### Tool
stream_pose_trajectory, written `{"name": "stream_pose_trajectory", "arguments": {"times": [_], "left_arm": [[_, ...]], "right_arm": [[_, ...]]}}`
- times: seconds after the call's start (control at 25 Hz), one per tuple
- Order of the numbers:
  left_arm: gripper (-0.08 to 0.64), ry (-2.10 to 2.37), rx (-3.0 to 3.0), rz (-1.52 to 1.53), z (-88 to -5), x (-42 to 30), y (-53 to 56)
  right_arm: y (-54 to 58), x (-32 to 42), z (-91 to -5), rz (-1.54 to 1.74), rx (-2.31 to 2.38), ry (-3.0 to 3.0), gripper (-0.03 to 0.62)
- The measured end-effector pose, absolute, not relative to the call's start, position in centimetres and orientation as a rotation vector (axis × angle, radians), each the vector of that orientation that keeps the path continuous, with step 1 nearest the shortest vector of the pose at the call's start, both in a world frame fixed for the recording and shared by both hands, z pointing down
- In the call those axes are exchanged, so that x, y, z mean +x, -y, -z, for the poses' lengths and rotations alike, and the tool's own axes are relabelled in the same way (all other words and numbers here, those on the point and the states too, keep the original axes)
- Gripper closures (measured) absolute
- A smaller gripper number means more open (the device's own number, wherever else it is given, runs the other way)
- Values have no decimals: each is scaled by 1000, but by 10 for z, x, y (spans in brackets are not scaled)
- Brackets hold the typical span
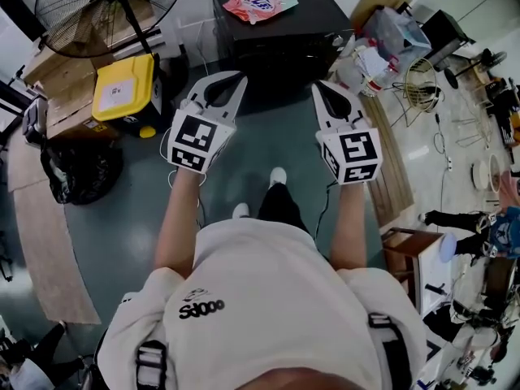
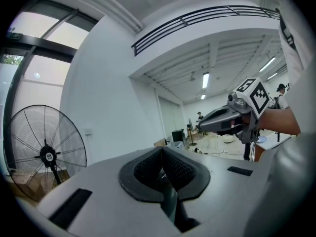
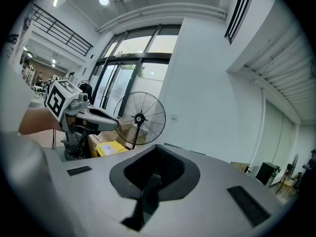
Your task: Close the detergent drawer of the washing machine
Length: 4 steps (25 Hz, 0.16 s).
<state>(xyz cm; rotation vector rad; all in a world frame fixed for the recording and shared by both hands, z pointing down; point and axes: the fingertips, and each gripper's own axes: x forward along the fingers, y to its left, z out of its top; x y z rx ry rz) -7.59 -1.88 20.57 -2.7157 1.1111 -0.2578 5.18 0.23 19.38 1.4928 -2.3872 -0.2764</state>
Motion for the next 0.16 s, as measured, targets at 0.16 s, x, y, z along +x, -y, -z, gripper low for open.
{"name": "stream_pose_trajectory", "arguments": {"times": [0.16], "left_arm": [[541, -1100, -2715, 252, -206, -73, 21]], "right_arm": [[0, 54, -195, 273, 1495, 2388, 586]]}}
